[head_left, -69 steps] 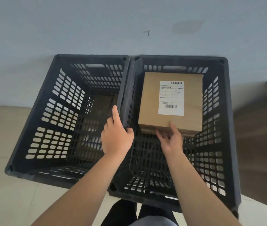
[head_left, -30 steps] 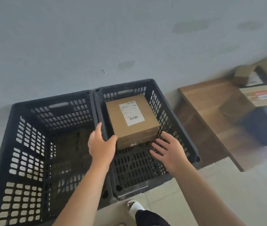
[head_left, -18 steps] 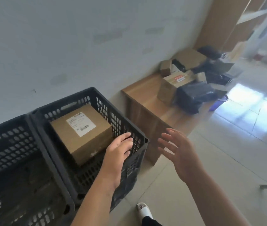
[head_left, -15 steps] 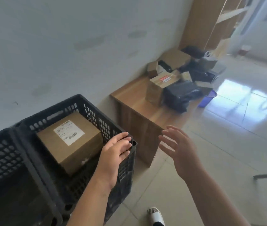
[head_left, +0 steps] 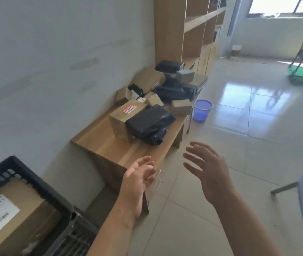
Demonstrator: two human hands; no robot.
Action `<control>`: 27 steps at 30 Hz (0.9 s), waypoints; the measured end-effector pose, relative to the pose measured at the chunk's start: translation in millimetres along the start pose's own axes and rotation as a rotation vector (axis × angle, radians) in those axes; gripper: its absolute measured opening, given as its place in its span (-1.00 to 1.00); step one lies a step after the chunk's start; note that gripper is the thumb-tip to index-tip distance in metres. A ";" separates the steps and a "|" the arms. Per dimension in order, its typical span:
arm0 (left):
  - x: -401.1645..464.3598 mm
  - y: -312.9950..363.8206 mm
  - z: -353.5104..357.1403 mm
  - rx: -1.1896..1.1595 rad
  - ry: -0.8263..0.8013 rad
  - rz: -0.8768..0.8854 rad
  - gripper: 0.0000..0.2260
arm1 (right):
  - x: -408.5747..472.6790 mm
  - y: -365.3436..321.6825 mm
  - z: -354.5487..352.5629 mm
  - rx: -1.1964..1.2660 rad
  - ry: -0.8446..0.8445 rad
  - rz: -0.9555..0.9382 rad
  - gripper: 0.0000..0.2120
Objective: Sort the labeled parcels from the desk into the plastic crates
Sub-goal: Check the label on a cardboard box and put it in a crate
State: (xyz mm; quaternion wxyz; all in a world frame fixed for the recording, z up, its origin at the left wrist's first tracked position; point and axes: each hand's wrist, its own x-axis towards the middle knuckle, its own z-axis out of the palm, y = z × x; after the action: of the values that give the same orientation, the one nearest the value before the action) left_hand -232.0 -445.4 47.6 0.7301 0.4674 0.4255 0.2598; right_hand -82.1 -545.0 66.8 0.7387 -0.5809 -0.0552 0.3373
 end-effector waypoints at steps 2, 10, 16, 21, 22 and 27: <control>14.6 -7.5 36.7 0.029 -0.023 -0.015 -0.81 | 24.7 -12.1 -30.6 0.010 0.025 -0.001 -0.78; 72.6 -14.1 130.3 0.207 -0.085 -0.056 -0.80 | 101.4 -38.7 -106.5 0.034 0.099 0.049 -0.81; 154.8 -1.0 200.7 0.242 -0.100 -0.040 -0.80 | 183.2 -71.5 -128.4 0.012 0.102 0.025 -0.81; 247.0 16.5 261.9 0.161 -0.080 -0.041 -0.81 | 273.3 -118.2 -134.6 -0.008 0.126 -0.009 -0.80; 264.1 20.1 275.1 0.151 -0.087 -0.056 -0.82 | 291.0 -129.0 -135.4 -0.020 0.130 -0.009 -0.80; 344.5 45.6 342.2 0.108 -0.129 -0.081 -0.77 | 369.9 -176.0 -146.4 -0.018 0.187 -0.014 -0.79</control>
State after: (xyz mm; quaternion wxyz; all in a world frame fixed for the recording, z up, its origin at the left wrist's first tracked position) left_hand 237.7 -316.1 27.2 0.7397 0.5041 0.4095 0.1762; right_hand 347.1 -474.3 62.9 0.7379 -0.6158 0.0068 0.2759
